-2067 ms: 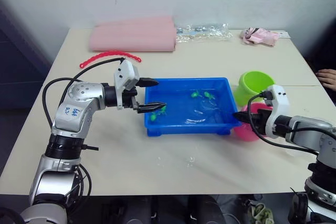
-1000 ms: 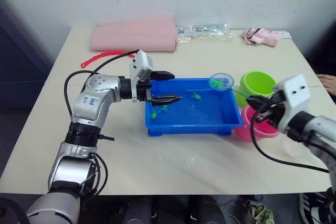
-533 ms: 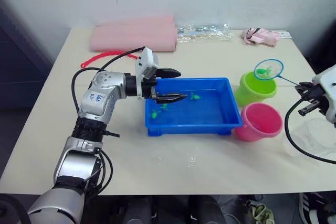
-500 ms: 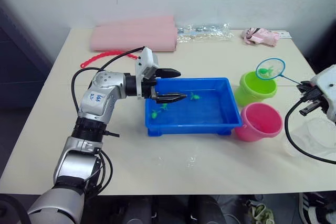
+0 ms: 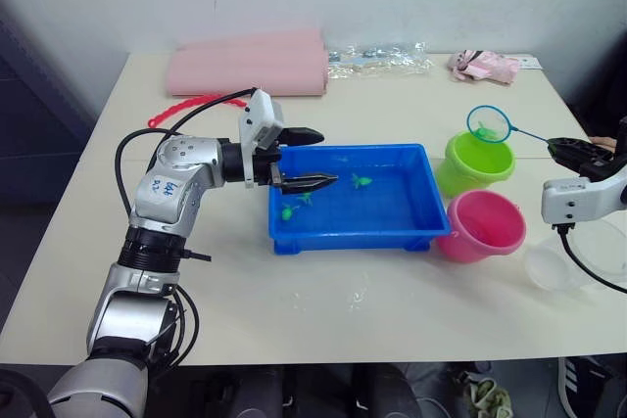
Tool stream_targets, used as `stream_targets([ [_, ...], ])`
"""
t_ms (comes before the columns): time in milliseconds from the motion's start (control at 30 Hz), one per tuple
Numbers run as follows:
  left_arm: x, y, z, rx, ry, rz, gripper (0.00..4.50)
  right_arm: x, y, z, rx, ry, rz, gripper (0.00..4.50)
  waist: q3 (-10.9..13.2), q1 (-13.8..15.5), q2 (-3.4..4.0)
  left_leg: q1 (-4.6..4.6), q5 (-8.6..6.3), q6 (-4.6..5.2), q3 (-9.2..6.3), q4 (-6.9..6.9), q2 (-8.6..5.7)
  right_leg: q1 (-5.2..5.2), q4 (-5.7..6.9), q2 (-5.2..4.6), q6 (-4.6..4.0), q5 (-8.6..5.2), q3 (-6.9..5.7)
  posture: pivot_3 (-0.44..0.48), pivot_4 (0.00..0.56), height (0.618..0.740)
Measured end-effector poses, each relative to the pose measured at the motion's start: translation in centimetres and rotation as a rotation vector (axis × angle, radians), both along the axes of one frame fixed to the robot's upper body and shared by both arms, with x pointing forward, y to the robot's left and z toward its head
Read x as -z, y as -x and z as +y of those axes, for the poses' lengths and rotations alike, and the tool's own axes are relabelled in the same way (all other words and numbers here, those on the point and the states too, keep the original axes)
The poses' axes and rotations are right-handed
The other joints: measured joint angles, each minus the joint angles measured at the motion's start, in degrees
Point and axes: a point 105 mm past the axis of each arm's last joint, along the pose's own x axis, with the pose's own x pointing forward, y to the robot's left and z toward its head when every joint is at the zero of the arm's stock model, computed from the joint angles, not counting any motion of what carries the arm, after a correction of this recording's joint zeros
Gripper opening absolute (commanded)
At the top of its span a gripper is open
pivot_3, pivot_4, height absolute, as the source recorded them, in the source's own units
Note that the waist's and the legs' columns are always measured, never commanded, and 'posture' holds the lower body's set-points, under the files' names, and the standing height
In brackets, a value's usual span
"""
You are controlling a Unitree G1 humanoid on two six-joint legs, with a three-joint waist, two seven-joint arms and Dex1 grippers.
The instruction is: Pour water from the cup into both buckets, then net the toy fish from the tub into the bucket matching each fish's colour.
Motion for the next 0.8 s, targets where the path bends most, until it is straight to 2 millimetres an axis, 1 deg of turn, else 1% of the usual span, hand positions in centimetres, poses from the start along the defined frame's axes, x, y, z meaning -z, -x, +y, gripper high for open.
stream_targets([
  [100,0.2,0.0,0.1,-0.007,-0.001,0.01,4.47,-0.1,0.0,-0.1,0.002,-0.003,0.014,0.0,0.0,0.0,0.0,0.0,0.0,0.0,-0.01,0.0,0.0,0.01,0.0,0.0,0.0,0.0,-0.01,0.0,0.15,0.738],
  [233,0.2,-0.1,0.7,-0.023,-0.016,0.01,4.47,0.4,0.0,-1.1,0.044,-0.008,0.046,0.0,0.0,0.0,0.0,0.0,0.0,0.0,-0.01,0.0,0.0,0.01,0.0,0.0,0.0,0.0,-0.01,0.0,0.15,0.738],
  [400,0.1,-0.2,1.1,-0.037,-0.012,0.014,4.47,0.8,0.1,-1.7,0.057,0.021,0.059,0.0,0.0,0.0,0.0,0.0,0.0,0.0,-0.01,0.01,0.0,0.01,0.01,0.0,0.0,0.0,-0.01,0.0,0.15,0.738],
  [433,0.1,-0.2,1.1,-0.038,-0.011,0.014,4.47,0.9,0.1,-1.8,0.064,0.012,0.063,0.0,0.0,0.0,0.0,0.0,0.0,0.0,-0.01,0.0,0.0,0.01,0.01,0.0,0.0,0.0,-0.01,0.0,0.15,0.738],
  [467,0.0,-0.3,1.2,-0.04,-0.01,0.014,4.47,1.0,0.0,-1.7,0.072,-0.038,0.061,0.0,0.0,-0.1,0.0,0.0,0.0,0.0,-0.03,0.01,0.02,0.04,-0.01,0.03,0.0,0.0,-0.03,0.0,0.15,0.738],
  [500,0.0,-0.2,1.2,-0.04,-0.01,0.015,4.47,1.1,-0.2,-1.6,0.081,-0.116,0.06,0.0,0.0,-0.1,0.0,0.01,0.0,0.0,-0.05,0.02,0.02,0.06,-0.01,0.03,0.0,0.0,-0.04,0.0,0.15,0.738],
  [567,0.1,-0.3,1.4,-0.045,-0.016,0.019,4.47,1.4,-0.6,-1.0,0.112,-0.399,0.066,0.0,0.0,-0.1,-0.01,0.0,0.0,0.0,-0.14,0.07,0.03,0.12,-0.01,0.08,-0.01,0.0,-0.11,0.0,0.15,0.738],
  [600,0.2,-0.2,1.6,-0.051,-0.023,0.02,4.47,1.7,-0.7,-0.5,0.127,-0.577,0.093,0.0,0.0,0.0,0.0,0.01,0.0,0.01,-0.14,0.06,0.04,0.12,0.0,0.07,-0.01,0.0,-0.11,0.0,0.15,0.738],
  [633,0.3,-0.2,1.8,-0.055,-0.028,0.022,4.47,1.9,-0.7,-0.1,0.13,-0.653,0.109,0.0,0.0,0.0,0.0,0.0,0.0,0.01,-0.15,0.06,0.04,0.12,0.0,0.08,-0.01,0.0,-0.12,0.0,0.15,0.738],
  [667,0.8,-0.2,2.5,-0.07,-0.046,0.032,4.47,2.2,-0.7,1.0,0.144,-0.874,0.182,0.0,0.0,-0.1,0.09,0.01,0.0,0.01,-0.15,0.06,0.04,0.1,0.01,0.09,-0.01,0.01,-0.1,0.0,0.15,0.738],
  [733,1.8,0.0,3.4,-0.089,-0.069,0.053,4.47,2.1,-0.4,2.5,0.144,-1.086,0.27,0.0,0.1,-0.1,0.12,0.0,0.0,0.01,-0.16,0.06,0.05,0.08,0.03,0.08,-0.02,0.0,-0.11,0.0,0.15,0.738],
  [800,2.8,0.3,4.2,-0.102,-0.097,0.072,4.47,1.7,0.1,4.9,0.111,-1.303,0.384,0.0,0.1,0.0,0.12,0.0,0.0,0.02,-0.18,0.09,0.06,0.08,0.04,0.08,-0.02,0.01,-0.11,0.0,0.15,0.738],
])
